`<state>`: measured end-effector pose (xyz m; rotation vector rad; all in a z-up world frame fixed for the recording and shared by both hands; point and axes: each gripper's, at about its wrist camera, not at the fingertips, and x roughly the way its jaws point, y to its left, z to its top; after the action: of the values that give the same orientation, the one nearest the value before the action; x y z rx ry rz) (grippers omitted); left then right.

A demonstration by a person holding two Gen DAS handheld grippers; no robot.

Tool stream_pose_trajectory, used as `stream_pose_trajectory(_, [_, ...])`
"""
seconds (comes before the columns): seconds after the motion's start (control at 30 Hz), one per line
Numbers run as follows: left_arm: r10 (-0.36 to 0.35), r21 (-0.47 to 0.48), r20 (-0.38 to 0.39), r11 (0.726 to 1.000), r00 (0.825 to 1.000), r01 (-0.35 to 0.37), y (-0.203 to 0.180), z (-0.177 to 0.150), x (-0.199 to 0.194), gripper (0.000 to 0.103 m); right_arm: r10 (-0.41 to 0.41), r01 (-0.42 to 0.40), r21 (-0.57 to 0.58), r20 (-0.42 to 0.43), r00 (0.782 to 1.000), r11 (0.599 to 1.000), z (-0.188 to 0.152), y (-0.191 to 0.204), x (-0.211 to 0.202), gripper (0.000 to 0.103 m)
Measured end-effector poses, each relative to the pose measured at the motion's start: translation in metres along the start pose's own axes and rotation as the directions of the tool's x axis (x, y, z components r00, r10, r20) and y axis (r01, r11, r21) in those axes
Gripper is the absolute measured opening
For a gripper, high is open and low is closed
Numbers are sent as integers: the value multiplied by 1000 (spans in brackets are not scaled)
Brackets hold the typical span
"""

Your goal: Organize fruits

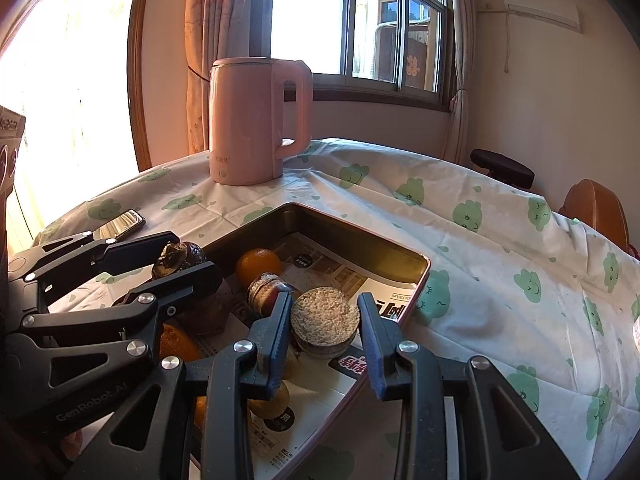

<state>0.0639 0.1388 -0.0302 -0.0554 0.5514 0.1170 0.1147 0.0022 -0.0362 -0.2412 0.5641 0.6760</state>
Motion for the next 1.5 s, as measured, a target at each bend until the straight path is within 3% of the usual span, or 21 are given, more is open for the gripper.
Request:
stream_pose_trajectory(0.23, [3,-2,-2,1000,1000,-3,2,0,0,48,20,-20,19,-14,1000,1000,0,-3,2,35])
stream_pose_trajectory(0.53, [24,-5,18,1000,1000,-24,2,0,-4,69,19,-19,47,-3,1000,999,-2,-10,-1,38])
stream_pose_trajectory(0.8, [30,-29,70,999,997,-28,2,1,-16,98,-33,30,97,36,999,995,-4,-24,-19,61])
stream_pose_trajectory(0.97, [25,-29,113,999,993,-22,-2,4,-23,99,-90,81,104,82,993,991,-7,-29,-36,72])
stream_pose_trajectory(1.1, [23,-42,133,999,991,-17,-5,4,-25,99,-149,139,88,115,982,986,-9,-30,-43,72])
stream_pose_trajectory(1.5, [24,-39,146,999,989,-19,-11,1,-25,99,-208,191,118,151,966,974,-17,-40,-49,73])
